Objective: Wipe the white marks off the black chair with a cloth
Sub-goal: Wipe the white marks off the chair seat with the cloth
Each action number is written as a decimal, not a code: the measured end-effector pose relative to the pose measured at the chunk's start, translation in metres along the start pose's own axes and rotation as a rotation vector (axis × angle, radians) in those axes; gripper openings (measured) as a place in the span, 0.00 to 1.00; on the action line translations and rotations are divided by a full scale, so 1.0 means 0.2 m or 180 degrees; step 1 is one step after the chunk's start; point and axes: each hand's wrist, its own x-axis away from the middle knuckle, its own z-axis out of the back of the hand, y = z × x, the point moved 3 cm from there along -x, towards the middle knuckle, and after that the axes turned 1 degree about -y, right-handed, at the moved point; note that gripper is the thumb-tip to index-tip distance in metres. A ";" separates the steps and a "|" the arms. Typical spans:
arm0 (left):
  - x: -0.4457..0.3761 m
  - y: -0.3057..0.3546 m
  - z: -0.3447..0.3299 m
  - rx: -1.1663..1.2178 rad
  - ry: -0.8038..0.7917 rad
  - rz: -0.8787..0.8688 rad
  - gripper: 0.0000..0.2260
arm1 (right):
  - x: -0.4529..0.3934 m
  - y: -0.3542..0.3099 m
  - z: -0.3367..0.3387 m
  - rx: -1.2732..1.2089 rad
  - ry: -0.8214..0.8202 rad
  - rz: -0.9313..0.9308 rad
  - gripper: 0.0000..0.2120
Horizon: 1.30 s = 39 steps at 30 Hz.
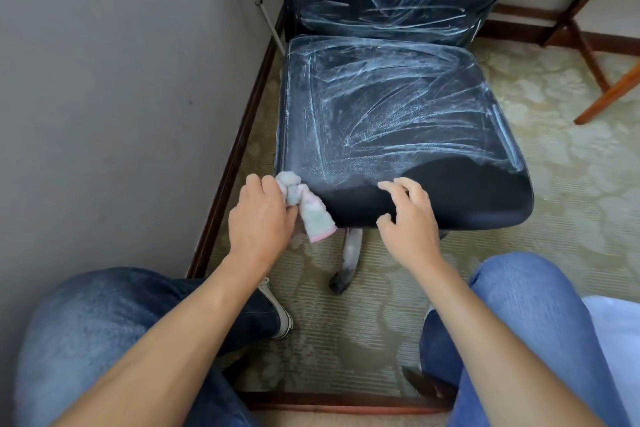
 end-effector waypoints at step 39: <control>-0.13 0.27 -0.09 0.0988 -0.0556 -0.1211 0.21 | 0.09 -0.03 -0.23 0.1061 -0.0194 0.0273 0.47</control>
